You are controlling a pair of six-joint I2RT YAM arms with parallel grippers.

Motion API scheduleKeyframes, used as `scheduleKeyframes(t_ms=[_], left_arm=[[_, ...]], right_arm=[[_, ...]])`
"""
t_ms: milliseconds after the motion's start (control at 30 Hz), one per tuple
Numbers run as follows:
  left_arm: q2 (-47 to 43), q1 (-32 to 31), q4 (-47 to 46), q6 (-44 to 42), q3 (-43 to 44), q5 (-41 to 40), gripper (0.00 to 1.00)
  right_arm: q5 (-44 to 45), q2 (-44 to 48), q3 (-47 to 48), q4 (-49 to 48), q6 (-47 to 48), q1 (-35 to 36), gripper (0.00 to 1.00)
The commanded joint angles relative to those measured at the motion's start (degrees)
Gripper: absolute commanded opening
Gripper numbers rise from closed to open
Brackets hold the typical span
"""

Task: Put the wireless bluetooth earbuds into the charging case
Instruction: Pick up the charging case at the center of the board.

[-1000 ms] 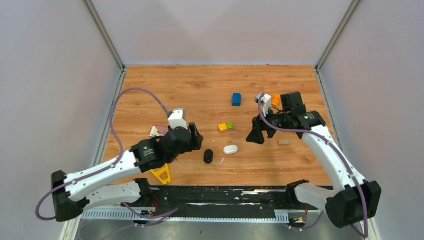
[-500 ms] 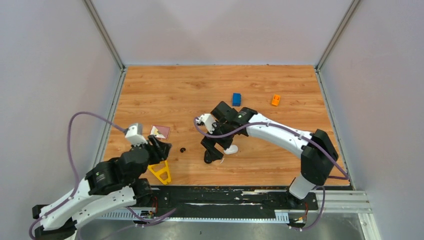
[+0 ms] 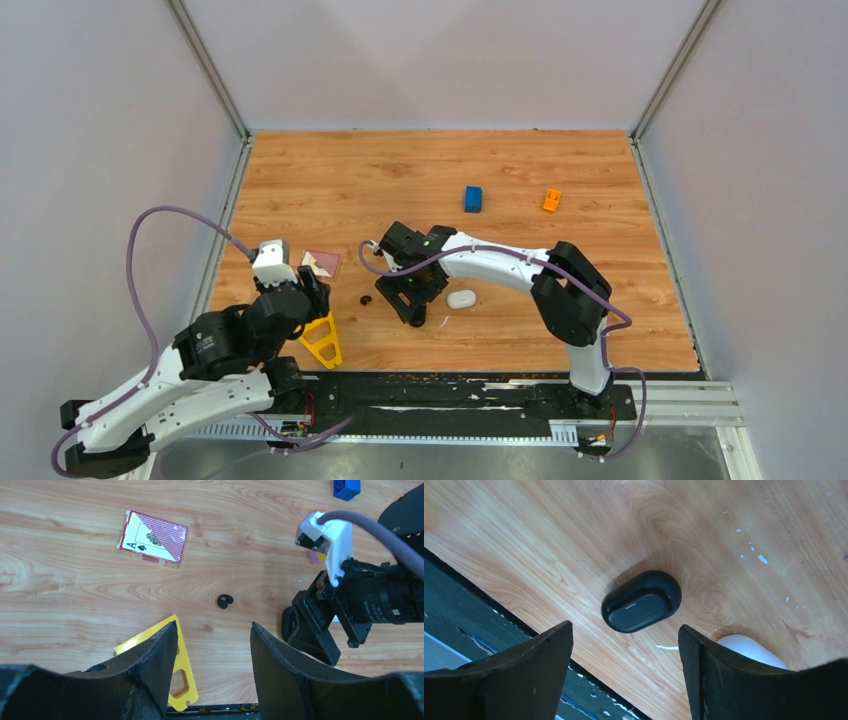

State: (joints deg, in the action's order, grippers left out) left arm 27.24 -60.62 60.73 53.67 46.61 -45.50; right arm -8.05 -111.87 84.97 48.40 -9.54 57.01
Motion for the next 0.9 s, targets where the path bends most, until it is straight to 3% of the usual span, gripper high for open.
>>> scheduleKeyframes(t_ms=[0,533,867], left_arm=[[0.3,0.1,-3.2,-4.0,-0.7,-0.7,0.63],[0.4,0.1,-9.2,-4.4,-4.9,3.5,0.63],[1.5,0.1,-12.3,-6.1,-4.8,5.3,0.63]], right_arm=[[2.8,0.2,3.3,-1.4,-8.9,0.0,0.77],[13.0,-5.1,2.8,-3.3,-11.2,0.7,0.73],[3.5,1.4,-5.7,-8.1,-1.1,0.2,0.67]])
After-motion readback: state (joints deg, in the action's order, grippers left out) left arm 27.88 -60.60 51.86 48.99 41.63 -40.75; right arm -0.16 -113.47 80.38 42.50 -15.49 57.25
